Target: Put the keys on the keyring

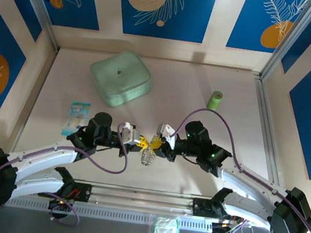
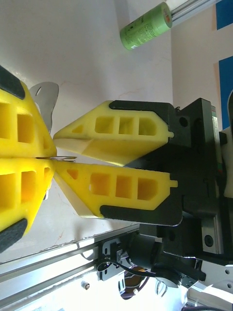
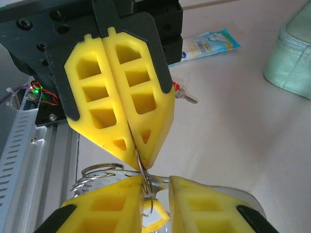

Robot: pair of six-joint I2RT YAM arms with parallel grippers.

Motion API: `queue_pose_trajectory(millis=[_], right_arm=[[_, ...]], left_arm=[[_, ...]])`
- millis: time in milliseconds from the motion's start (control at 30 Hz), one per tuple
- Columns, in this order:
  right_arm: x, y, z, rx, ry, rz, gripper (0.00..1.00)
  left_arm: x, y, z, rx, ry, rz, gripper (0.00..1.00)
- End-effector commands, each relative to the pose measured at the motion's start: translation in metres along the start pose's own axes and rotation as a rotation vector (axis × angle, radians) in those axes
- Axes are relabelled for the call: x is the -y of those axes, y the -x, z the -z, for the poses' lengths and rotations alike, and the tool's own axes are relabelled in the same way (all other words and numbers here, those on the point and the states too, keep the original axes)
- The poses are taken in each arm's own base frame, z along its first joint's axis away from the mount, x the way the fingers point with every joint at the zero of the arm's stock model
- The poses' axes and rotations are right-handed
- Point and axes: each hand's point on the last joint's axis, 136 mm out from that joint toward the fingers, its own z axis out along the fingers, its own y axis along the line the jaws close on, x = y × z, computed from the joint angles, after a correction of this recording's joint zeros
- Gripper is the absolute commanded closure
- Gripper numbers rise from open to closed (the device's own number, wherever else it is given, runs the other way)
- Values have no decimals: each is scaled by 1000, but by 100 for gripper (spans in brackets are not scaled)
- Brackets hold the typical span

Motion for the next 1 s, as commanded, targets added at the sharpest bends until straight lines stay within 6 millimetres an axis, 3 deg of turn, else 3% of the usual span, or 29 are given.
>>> queue_pose_trajectory(millis=[0,200,233,267,300,400,633,967], right_arm=[[-4,4,-2,19,29,-1,83],[-7,8,0,26,45,12,100],[-8,7,1,16,46,18,100],[-8,6,2,-3,43,28,100],[-7,3,3,-36,38,37,100],[-8,-6,6,-137,40,68,100],[-11,-3,7,-227,70,122,100],[-17,9,-2,-259,88,178,100]], left_arm=[[7,14,0,56,-35,-28,100],[5,10,0,28,-23,-36,100],[3,7,0,8,-14,-37,98],[1,6,1,-15,-3,-43,86],[0,5,1,-35,0,-57,81],[3,3,4,-80,-18,-85,77],[7,-2,6,-172,-71,-96,77],[7,1,3,-171,-84,-86,80]])
